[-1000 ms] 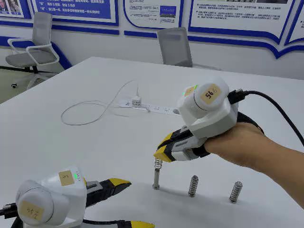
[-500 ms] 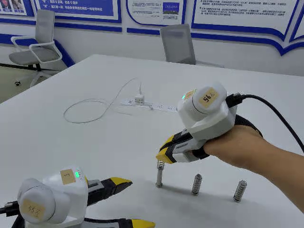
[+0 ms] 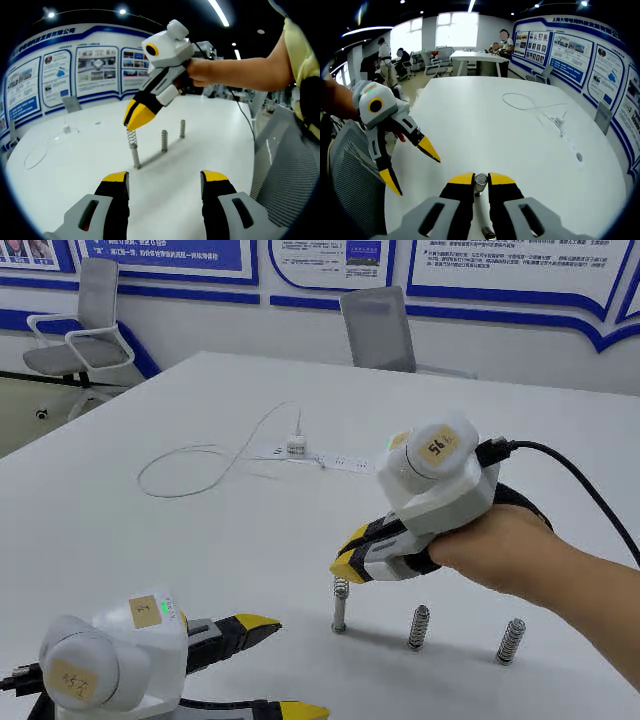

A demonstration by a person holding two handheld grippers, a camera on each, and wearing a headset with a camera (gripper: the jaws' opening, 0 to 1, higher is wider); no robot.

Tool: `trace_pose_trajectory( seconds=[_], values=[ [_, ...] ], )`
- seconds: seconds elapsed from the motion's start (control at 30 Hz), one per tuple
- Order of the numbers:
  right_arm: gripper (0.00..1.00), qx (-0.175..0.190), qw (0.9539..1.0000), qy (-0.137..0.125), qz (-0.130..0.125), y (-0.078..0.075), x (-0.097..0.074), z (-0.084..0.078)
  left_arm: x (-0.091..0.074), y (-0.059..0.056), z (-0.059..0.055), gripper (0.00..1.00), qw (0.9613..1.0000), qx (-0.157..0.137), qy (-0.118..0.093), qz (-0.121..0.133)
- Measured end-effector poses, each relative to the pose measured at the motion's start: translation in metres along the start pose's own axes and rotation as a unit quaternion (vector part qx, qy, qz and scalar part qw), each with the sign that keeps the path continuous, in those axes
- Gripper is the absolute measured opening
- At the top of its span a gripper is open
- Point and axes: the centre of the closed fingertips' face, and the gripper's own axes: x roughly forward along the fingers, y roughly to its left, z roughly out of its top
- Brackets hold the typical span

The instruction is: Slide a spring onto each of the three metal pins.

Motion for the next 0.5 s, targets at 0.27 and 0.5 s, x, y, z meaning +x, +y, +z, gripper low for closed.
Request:
trace_pose_trajectory(
  seconds=[0.27, 0.5],
  values=[
    [0.11, 0.004, 1.0000, 0.007, 0.003, 0.000, 0.008, -0.007, 0.001, -0.001, 0.000, 0.59, 1.0000, 0.000, 0.001, -0.002],
    [0.12, 0.014, 0.9998, 0.015, 0.005, 0.001, 0.014, -0.016, 0.001, 0.001, -0.001, 0.59, 1.0000, -0.001, 0.003, -0.001]
  ],
)
